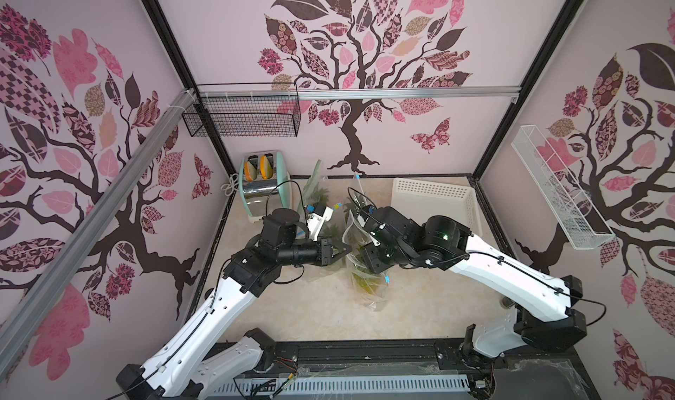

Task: Open the zip-top bag and take out the pineapple
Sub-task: Pick up the pineapple at the center of the board.

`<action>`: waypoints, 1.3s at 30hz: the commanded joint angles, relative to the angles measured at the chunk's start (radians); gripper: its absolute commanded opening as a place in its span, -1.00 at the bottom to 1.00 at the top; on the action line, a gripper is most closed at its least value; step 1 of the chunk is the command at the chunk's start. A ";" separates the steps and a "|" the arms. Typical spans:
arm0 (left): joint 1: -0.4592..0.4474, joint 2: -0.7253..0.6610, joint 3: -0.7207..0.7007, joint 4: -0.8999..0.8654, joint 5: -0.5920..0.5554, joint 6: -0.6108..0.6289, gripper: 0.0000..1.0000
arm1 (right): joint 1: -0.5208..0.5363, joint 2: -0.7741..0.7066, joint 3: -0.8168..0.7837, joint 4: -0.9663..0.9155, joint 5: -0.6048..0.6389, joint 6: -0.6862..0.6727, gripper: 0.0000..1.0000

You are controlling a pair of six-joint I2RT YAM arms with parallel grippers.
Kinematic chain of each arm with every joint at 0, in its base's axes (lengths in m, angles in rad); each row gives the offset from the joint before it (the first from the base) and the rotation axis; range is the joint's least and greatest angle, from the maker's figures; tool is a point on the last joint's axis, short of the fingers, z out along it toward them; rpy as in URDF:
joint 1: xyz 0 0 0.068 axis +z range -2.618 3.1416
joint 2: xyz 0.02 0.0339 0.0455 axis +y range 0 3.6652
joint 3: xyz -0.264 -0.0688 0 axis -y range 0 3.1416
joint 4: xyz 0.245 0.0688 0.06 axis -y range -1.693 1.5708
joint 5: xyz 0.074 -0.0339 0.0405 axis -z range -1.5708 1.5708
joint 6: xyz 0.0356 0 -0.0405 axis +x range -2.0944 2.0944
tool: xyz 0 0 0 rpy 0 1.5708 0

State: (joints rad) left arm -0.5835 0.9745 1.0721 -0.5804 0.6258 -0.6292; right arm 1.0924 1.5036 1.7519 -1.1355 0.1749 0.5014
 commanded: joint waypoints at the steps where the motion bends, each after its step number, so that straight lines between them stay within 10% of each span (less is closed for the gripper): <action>1: -0.003 -0.035 -0.019 0.063 -0.009 -0.006 -1.00 | -0.017 0.030 0.009 -0.003 -0.009 0.002 0.29; 30: -0.004 -0.104 -0.159 0.210 -0.015 -0.053 -1.00 | -0.094 0.048 0.015 0.103 -0.317 -0.008 0.31; 39: -0.004 -0.127 -0.153 0.251 0.001 -0.044 -1.00 | -0.093 0.151 0.086 -0.019 -0.151 -0.035 0.38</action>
State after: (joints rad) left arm -0.5831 0.8642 0.9165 -0.3912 0.6067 -0.6842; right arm 0.9936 1.6096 1.8034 -1.1114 -0.0399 0.4870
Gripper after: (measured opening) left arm 0.047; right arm 0.684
